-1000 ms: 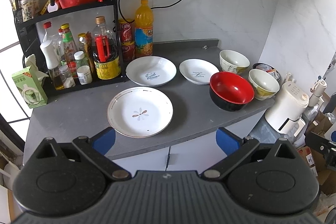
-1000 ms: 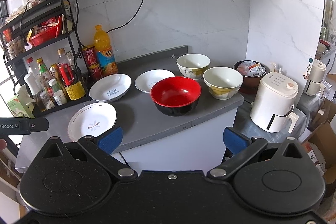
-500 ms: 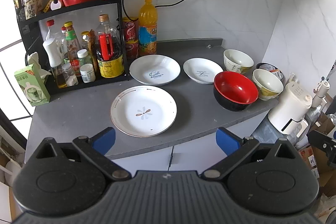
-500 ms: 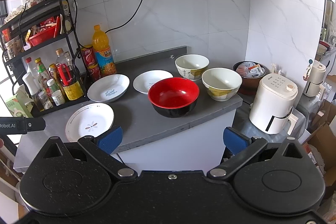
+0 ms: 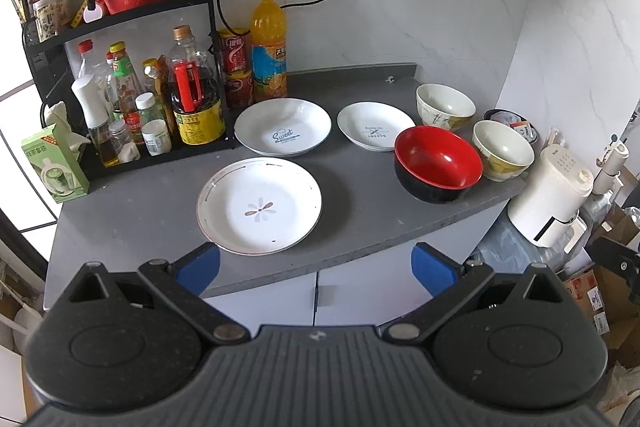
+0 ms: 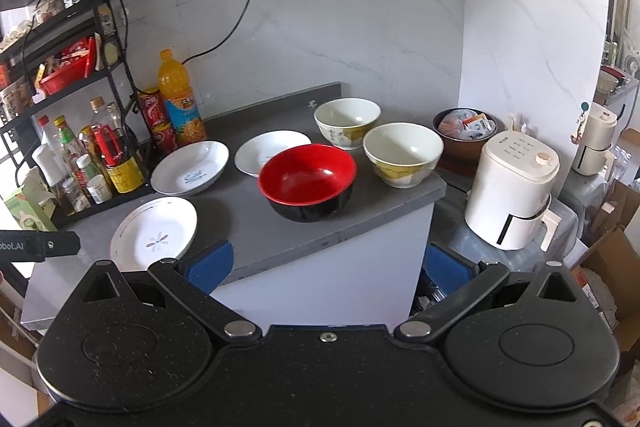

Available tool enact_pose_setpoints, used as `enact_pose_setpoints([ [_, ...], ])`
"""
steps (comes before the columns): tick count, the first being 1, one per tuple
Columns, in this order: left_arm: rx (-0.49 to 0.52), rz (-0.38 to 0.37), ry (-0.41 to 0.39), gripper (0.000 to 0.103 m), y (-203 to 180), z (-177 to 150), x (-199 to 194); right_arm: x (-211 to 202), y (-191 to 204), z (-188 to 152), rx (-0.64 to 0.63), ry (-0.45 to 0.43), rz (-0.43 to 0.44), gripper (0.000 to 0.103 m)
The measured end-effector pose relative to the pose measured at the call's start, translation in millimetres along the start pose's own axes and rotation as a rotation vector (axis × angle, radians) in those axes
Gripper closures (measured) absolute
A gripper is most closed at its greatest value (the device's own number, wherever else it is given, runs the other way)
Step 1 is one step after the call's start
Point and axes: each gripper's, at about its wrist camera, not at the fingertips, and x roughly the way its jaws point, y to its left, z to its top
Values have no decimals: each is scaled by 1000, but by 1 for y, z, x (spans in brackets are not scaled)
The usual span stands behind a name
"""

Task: Organize plates and bowls
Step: 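Move both tools toward the rim of the large white yellow-banded bowl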

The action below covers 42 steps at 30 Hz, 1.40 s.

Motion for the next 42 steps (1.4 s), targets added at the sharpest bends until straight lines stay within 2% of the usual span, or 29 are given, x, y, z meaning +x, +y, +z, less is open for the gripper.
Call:
enact_pose_setpoints([
  [13,24,-7,27,2,-28,24,27,29,-32,8,43,22,-35,0],
  [23,77,-47,56,2,-64,48,81,71,-63,30,80,21,-111,0],
  [30,127,-75,62,2,-91,81,128,108,-78,47,114,51,-147,1],
  [36,156,-113,73,3,-112,114,169,139,-88,64,162,63,-166,8],
  [39,171,-131,76,3,-123,128,188,155,-93,72,201,79,-173,19],
  [42,190,-160,82,4,-130,139,206,168,-94,77,241,83,-182,21],
])
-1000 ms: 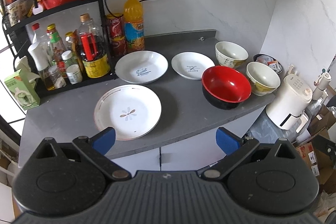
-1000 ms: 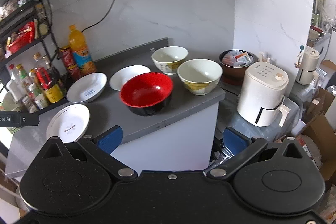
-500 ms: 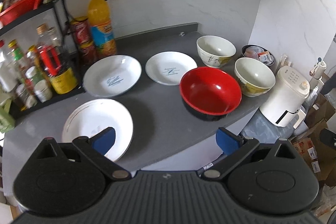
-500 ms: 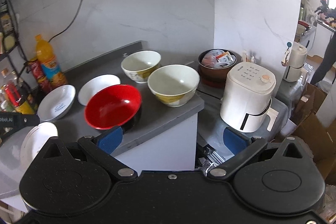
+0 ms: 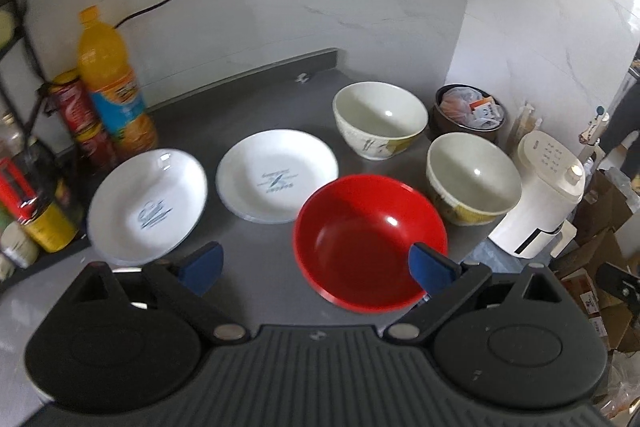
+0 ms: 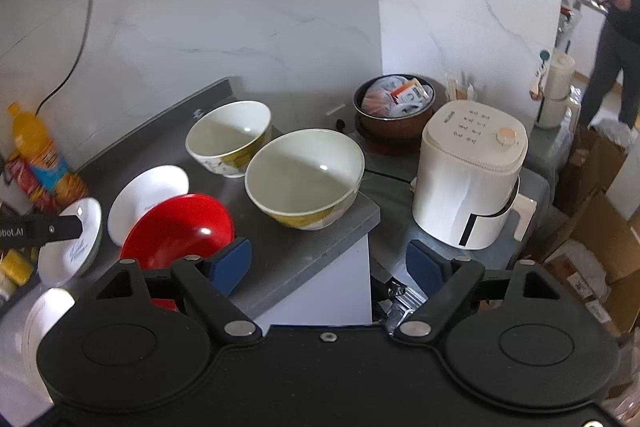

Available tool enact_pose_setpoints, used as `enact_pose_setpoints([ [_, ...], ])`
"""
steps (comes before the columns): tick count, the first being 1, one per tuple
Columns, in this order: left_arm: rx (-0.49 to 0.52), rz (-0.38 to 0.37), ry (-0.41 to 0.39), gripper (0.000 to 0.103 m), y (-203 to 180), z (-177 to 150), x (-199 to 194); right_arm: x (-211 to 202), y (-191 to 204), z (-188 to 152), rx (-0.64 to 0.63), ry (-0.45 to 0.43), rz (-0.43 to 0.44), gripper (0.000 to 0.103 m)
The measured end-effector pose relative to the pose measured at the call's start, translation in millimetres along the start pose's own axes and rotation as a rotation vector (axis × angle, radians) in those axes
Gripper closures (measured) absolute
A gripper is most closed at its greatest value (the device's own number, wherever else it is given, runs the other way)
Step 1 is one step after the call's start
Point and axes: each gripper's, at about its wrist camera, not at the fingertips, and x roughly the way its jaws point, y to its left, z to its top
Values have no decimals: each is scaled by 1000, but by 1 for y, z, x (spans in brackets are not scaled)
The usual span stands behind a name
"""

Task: Organize plates and bowls
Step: 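Move both tools toward the rim of the large white yellow-banded bowl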

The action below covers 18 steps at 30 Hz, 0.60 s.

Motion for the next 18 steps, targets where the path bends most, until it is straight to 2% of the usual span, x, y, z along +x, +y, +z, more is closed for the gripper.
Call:
enact_pose_setpoints([
  [3,30,-27,-6,6,-5,11,13,9,4,4,30,3,-4,23],
  [13,109,-155,44,26,-28,41,65,43,4,17,121,43,-6,36],
  [18,128,-173,66,34,-41,53,90,67,-4,27,127,70,12,41],
])
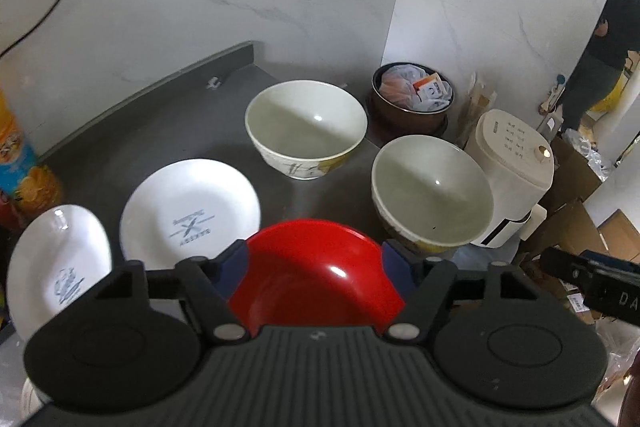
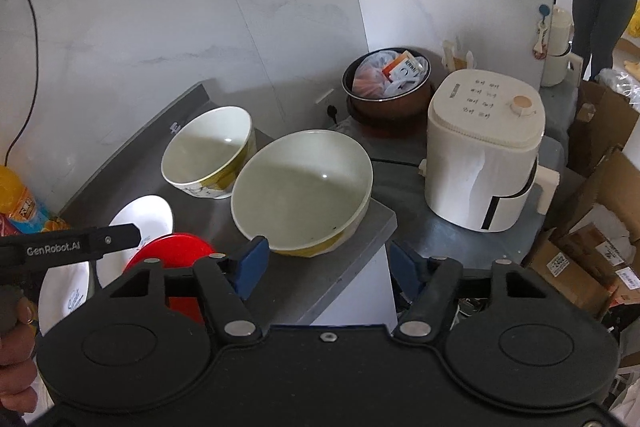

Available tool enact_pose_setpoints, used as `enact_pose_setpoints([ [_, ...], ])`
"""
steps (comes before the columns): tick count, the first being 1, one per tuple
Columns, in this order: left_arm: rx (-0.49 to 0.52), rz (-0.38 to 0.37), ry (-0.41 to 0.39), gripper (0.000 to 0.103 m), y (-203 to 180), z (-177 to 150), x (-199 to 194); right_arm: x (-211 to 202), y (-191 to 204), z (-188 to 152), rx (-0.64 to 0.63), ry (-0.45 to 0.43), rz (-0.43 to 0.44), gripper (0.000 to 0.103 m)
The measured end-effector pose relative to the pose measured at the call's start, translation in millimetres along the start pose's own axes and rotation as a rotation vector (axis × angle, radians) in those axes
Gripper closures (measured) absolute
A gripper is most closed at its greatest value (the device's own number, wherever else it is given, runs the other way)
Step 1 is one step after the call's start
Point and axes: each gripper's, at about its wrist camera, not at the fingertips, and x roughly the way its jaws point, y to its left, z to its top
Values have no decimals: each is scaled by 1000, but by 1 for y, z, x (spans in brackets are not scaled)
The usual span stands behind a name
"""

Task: Organize plates and bowls
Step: 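Move both tools toward the rim of the large white yellow-banded bowl, then close the right gripper on the bowl rim while the left gripper also closes on it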

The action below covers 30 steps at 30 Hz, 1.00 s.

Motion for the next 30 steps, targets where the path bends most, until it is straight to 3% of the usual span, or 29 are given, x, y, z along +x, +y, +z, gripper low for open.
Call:
enact_pose_setpoints([
  [17,-25,18,48,44,-34,43,77,79,-33,19,57,85,27,50],
  [30,-30,5,133,56,-50,47,136,119,-21,18,69,136,51,54],
])
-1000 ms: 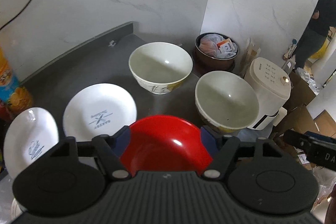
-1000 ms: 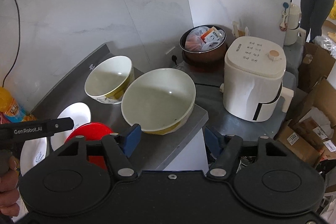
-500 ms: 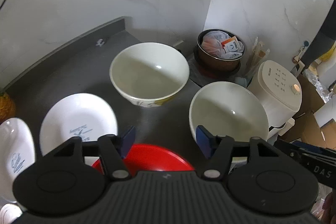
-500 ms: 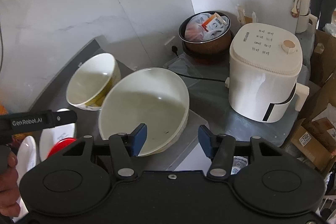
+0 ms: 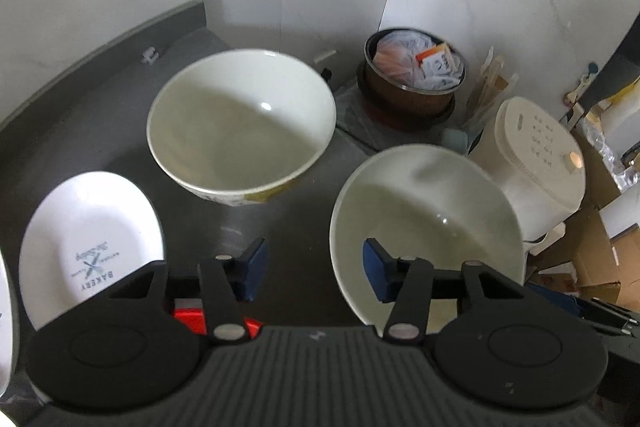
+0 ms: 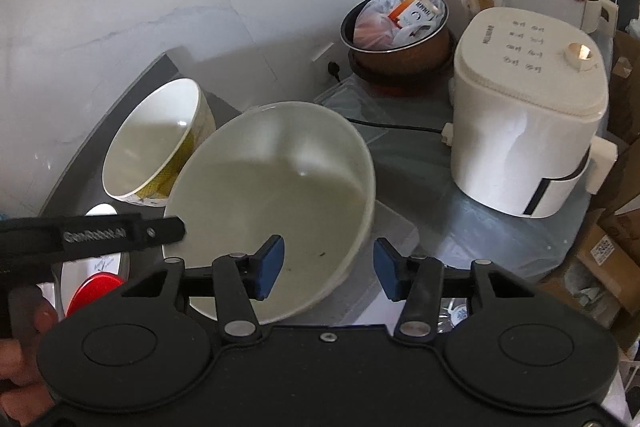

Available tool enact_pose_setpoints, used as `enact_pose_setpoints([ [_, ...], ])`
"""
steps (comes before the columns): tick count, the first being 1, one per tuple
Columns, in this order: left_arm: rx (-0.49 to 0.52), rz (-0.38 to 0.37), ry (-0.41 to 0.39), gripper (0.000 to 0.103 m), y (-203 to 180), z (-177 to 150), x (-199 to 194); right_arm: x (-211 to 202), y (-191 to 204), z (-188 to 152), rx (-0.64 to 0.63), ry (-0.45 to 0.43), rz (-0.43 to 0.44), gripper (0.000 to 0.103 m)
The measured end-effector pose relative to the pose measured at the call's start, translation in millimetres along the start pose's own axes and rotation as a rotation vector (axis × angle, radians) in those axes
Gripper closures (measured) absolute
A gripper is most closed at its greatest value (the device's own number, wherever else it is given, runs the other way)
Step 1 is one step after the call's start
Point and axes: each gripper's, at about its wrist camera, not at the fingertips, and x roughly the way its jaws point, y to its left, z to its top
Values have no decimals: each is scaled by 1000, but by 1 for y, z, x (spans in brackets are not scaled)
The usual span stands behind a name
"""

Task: Organize plates and bowls
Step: 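Close the right gripper on the bowl rim while the left gripper also closes on it, then carry the large white bowl with both grippers and lower it into the red bowl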

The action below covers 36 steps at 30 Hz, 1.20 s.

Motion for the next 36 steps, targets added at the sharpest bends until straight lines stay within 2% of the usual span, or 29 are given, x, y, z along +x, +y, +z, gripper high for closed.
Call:
enact_pose_setpoints([
  [2,-16,2,27,64,1,-1,9,4,2,-1,6,2,-11,54],
  [5,-21,1,54,71,2,-1,19,9,1,-2,7,-1,-23,58],
  [7,-23,-7,57,74,2,-2,23,11,0,-3,-1,-8,-48,71],
  [9,-13,-13,60,80,-1,-3,26,11,-3,-4,10,-18,-56,79],
  [13,-35,-45,96,93,-2,-5,33,8,-9,-7,40,-30,-37,80],
  [22,-39,-49,74,94,-10,-7,27,-19,-10,-5,59,-102,-12,80],
  [36,-71,-65,-37,93,-2,2,-48,-76,21,5,-7,-180,69,80],
])
